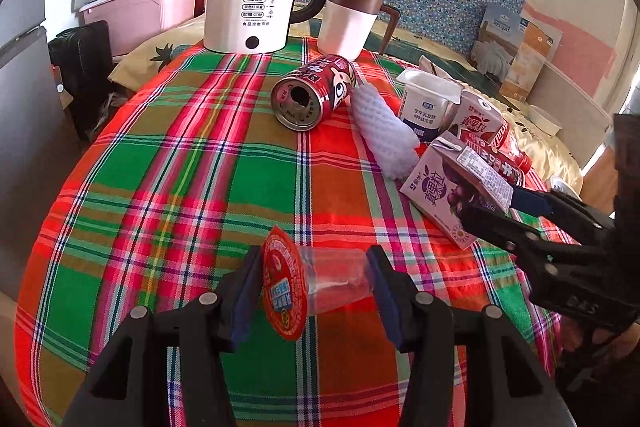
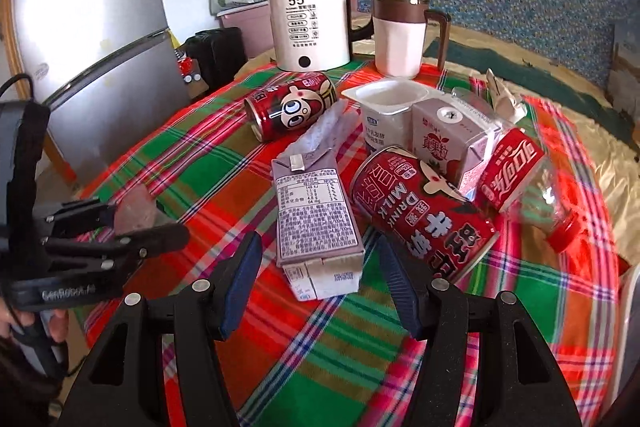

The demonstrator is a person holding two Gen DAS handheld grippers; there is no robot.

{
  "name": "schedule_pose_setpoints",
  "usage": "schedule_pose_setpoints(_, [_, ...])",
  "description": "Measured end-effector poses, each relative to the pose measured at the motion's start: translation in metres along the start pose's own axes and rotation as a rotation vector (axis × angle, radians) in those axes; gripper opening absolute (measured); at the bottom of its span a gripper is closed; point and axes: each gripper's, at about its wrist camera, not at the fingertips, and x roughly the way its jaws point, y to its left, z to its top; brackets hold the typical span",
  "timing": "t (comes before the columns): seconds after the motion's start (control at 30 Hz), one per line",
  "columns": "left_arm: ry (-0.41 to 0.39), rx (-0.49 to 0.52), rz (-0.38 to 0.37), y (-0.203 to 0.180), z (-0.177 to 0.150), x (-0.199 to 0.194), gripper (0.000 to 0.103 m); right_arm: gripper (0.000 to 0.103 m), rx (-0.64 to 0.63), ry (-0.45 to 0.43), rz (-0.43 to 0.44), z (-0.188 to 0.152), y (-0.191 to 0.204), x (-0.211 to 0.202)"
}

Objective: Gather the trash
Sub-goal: 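Grasp the purple milk carton with the right tool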

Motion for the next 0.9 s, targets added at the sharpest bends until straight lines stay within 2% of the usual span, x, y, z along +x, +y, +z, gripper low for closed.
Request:
schedule_pose_setpoints(0.07, [0.001, 0.004, -0.001, -0.001, 0.000, 0.000, 0.052, 0.059, 0.024, 0.004, 0.004, 0.001, -0.002, 0.004])
schedule_pose_setpoints(0.17, [0.000, 0.005, -0.004, -0.002, 0.000, 0.000, 0.052, 0.042, 0.025, 0.007, -0.008, 0.001, -0.002, 0.005])
schedule_pose_setpoints(0.5, [-0.011, 0.017, -0.010, -0.010, -0.001, -0.005, 0.052, 0.040, 0.078, -0.023, -0.015, -0.007, -0.007, -0.009])
schedule_pose_setpoints(0.9, [-0.041, 0.061, -0.028, -0.036, 0.003, -0.018, 0.052, 0.040, 0.154, -0.096, -0.037, -0.024, -0.021, -0.049])
